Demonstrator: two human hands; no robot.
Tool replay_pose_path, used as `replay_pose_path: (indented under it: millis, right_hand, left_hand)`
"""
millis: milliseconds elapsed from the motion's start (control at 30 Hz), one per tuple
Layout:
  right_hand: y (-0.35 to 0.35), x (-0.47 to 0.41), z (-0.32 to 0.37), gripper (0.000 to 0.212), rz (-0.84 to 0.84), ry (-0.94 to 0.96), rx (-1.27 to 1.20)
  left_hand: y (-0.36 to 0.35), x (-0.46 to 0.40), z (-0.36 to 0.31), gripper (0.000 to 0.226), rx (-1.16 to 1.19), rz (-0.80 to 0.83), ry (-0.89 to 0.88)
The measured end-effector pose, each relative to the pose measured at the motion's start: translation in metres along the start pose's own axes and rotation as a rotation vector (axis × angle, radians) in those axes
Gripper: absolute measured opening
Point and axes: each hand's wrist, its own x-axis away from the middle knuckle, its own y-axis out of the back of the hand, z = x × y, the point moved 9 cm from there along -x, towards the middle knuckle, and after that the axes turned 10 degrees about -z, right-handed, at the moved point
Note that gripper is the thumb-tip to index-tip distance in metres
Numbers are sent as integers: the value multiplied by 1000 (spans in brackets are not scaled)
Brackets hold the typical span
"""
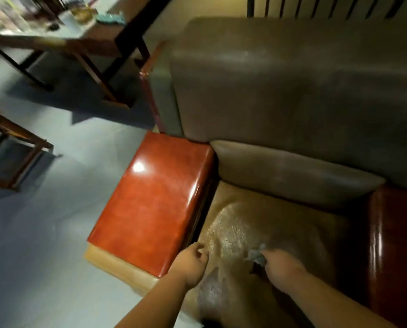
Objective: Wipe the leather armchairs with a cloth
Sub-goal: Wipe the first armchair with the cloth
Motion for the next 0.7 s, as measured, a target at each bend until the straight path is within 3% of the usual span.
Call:
replay_pose_path:
  millis: [133,367,533,700]
  right_hand:
    - [60,42,16,42,-62,12,-59]
    - [155,74,51,46,-200,-71,-93]
    - [203,81,98,13,-370,-111,-267]
    - [231,81,153,11,-479,-79,-373]
  left_hand:
    - [48,28,-19,46,60,-59,6]
    - [127,6,-40,42,-137,-53,-177]
    - [187,-15,-61,43,-205,-58,-318]
    - [227,-11,-51,51,-229,-81,-387]
